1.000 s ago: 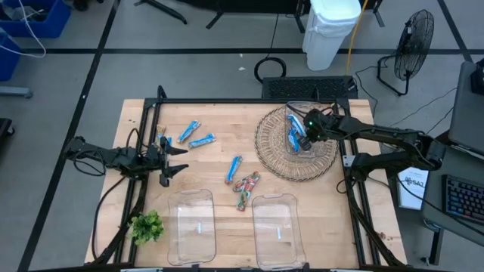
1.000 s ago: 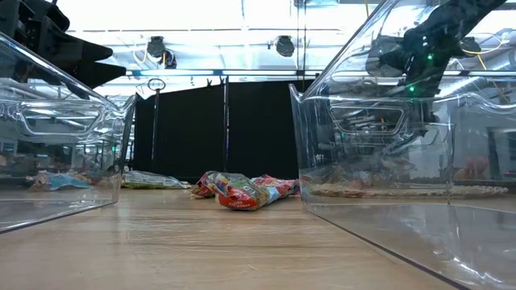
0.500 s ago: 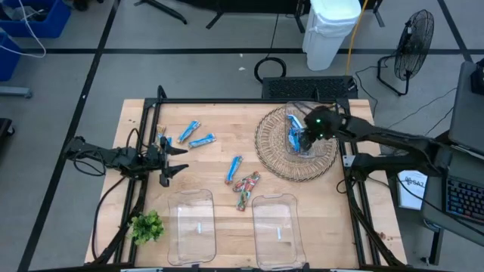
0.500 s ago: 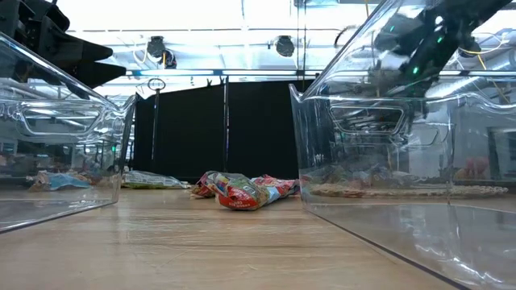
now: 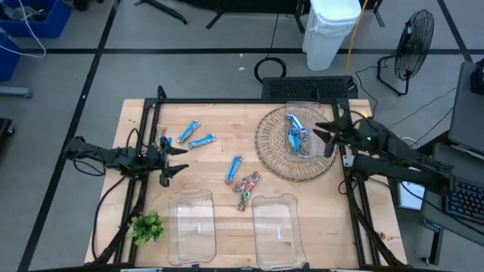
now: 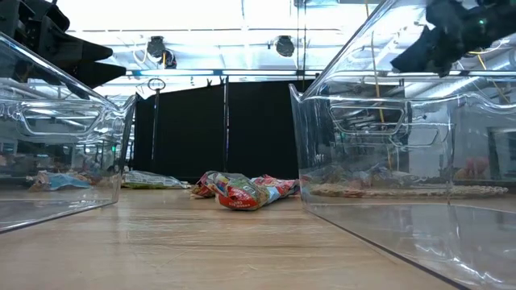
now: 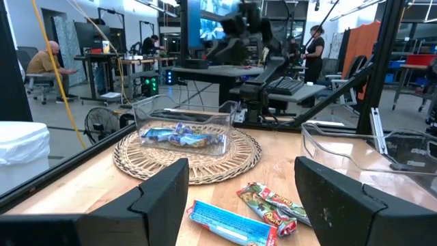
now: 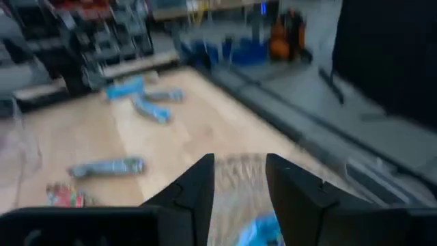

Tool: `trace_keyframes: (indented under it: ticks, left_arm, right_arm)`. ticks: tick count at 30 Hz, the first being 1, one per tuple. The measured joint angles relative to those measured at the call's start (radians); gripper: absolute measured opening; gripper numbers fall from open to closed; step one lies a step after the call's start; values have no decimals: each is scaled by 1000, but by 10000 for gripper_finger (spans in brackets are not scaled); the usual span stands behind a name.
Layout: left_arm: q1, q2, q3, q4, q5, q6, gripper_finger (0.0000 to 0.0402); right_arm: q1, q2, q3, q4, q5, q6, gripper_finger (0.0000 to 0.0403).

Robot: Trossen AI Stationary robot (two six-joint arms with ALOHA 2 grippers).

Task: Pick and place Granola Bars by type
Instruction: Put the top red granola bar into the bottom middle transparent bin

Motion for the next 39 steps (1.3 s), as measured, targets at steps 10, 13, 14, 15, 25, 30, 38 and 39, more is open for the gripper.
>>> trace_keyframes:
  ticks: [10,13,14,15,25,30,38,39]
  left_arm:
    - [0,0,0,0,0,0,267]
    - [0,0,0,0,0,0,267]
    - [0,0,0,0,0,0,267]
    - [0,0,0,0,0,0,267]
    - [0,0,0,0,0,0,267]
    - [0,0,0,0,0,0,267]
    - [0,0,0,0,0,0,267]
    - [0,0,0,0,0,0,267]
  right_arm:
    - [72,-172,-209,162,3,-54,114]
    - [98,-178,-281,281,3,-90,114]
    - [106,-179,-310,335,3,-105,114]
    - [115,-178,-337,388,3,-122,114]
    - [192,-179,-453,600,6,-224,114]
    - [258,-179,-454,569,1,-241,114]
    - [355,-179,-465,534,-77,-205,114]
    - [362,-179,-469,533,-79,-198,114]
